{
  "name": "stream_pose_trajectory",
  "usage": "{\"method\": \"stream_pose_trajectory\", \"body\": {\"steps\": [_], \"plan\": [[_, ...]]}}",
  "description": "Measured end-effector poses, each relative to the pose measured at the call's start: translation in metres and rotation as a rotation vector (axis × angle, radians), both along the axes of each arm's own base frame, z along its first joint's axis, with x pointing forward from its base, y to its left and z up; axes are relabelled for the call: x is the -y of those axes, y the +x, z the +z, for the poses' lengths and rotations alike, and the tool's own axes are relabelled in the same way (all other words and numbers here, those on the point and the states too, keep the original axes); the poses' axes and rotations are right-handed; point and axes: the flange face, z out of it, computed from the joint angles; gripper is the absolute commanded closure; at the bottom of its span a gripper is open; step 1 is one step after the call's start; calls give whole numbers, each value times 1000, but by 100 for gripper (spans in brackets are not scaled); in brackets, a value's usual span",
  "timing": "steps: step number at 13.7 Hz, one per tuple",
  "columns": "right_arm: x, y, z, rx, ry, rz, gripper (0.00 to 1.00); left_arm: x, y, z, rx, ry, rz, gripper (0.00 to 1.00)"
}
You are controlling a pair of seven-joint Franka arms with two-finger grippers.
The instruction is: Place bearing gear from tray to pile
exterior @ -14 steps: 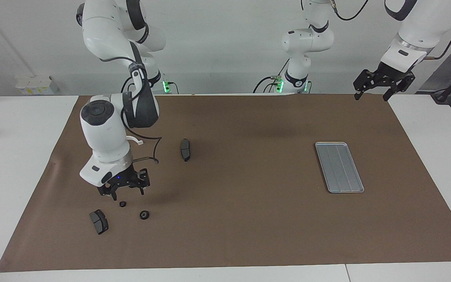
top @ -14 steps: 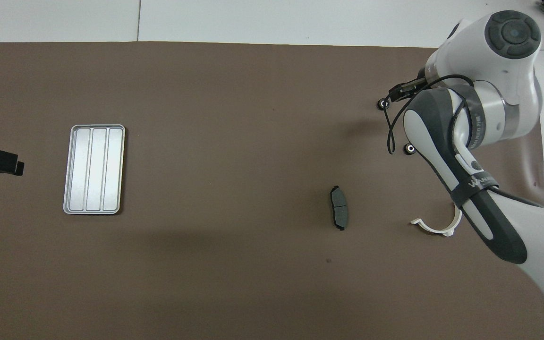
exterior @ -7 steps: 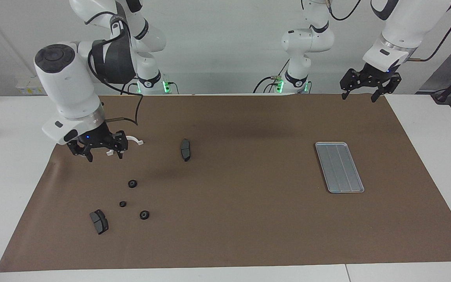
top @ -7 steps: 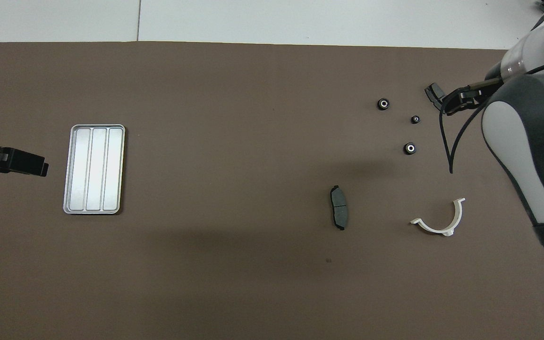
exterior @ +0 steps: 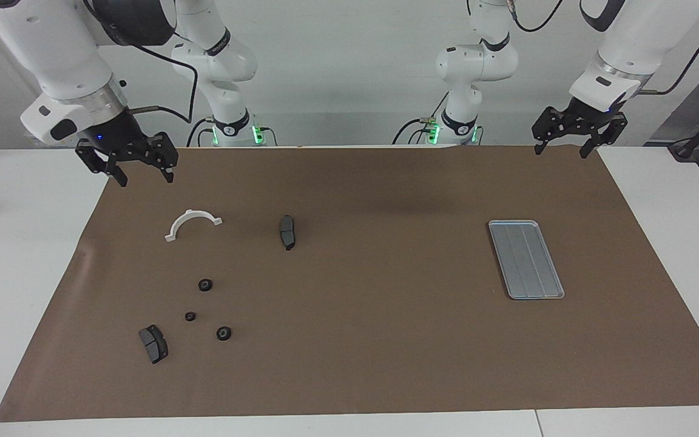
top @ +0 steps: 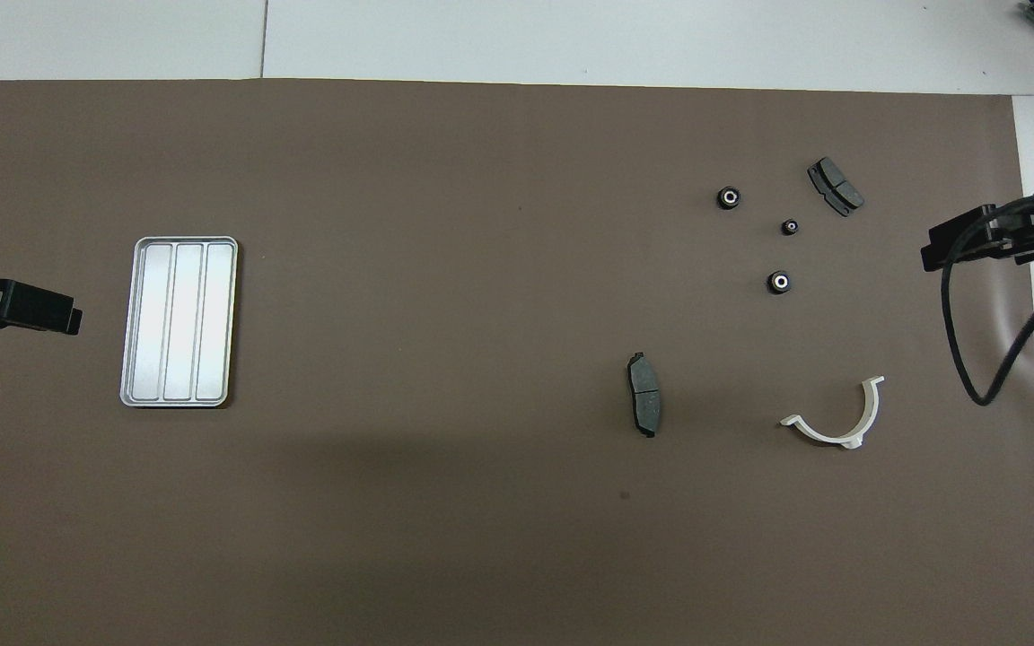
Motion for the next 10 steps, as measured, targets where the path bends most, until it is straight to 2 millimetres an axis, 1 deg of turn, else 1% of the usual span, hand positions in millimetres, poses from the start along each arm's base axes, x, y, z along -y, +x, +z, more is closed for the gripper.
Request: {"method": "stream_pose_trajectory", "body": {"steps": [1, 2, 3, 4, 5, 7, 8, 10], "plan": [[-2, -6, 3, -14, 5, -12, 11, -1, 0, 0, 1, 0, 3, 0], [-6, -12, 5, -22, 7, -25, 8, -4, 0, 0, 4, 0, 9, 0], [-11, -16, 4, -29, 6, -34, 0, -7, 1, 1, 5, 0, 13, 0], [-16, -19, 3, -35, 4, -34, 0, -7, 2, 0, 12, -1, 13, 0], [-22, -23, 1, -42, 2, -30, 0, -2, 4, -2, 36, -2, 6, 0], [-29, -28, -6, -58, -1, -23, 0, 19, 6, -8, 57, -1, -14, 0], [-30, -30, -7, -63, -2, -21, 0, 27, 6, -11, 54, 0, -10, 0], [-31, -32, -9, -67, -4, -19, 0, 28, 4, -11, 53, 0, 24, 0]]}}
